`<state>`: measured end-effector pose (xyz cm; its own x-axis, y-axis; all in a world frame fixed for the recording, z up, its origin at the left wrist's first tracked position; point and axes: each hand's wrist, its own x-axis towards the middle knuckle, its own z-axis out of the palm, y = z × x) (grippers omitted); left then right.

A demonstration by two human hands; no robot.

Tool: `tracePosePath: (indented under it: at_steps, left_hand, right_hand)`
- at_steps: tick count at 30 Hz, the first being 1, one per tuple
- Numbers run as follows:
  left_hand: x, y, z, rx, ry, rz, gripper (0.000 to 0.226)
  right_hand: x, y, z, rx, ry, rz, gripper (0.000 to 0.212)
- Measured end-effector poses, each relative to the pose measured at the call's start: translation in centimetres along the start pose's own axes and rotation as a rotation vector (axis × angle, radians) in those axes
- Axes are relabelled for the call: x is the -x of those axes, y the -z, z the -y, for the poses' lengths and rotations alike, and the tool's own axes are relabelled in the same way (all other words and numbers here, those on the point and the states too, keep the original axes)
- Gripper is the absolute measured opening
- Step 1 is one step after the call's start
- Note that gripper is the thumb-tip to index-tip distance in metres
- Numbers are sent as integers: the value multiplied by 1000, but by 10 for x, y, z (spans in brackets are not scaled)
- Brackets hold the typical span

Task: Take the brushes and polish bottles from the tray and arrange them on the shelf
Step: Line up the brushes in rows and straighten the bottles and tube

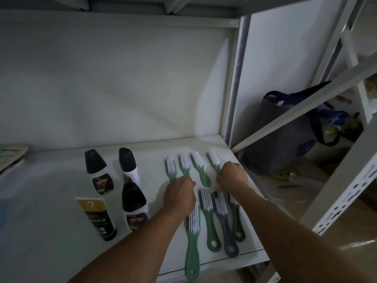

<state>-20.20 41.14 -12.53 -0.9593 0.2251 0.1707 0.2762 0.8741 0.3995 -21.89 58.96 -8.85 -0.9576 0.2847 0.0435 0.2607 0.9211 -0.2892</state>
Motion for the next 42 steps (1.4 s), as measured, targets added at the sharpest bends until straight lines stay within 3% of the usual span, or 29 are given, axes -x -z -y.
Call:
tracePosePath:
  at_steps: [4, 9, 14, 21, 30, 36, 42]
  left_hand:
    - [6, 5, -3, 20, -4, 0, 33]
    - [42, 38, -23, 146, -16, -140, 23]
    - [105, 45, -30, 71, 46, 114, 55]
    - [115, 43, -25, 84, 247, -105, 35]
    - [109, 36, -31, 202, 317, -192, 40]
    - [135, 33, -29, 213, 221, -130, 53]
    - [135, 31, -25, 193, 183, -148, 50]
  right_hand:
    - [3, -2, 4, -48, 6, 13, 10]
    - [34, 17, -7, -152, 62, -133, 29]
    - [110, 15, -14, -158, 166, -71, 24]
    - [161, -1, 15, 16, 332, -53, 29]
    - [187, -9, 29, 19, 258, -62, 19]
    - [193, -11, 27, -39, 258, -40, 23]
    - [190, -10, 27, -84, 257, -60, 18]
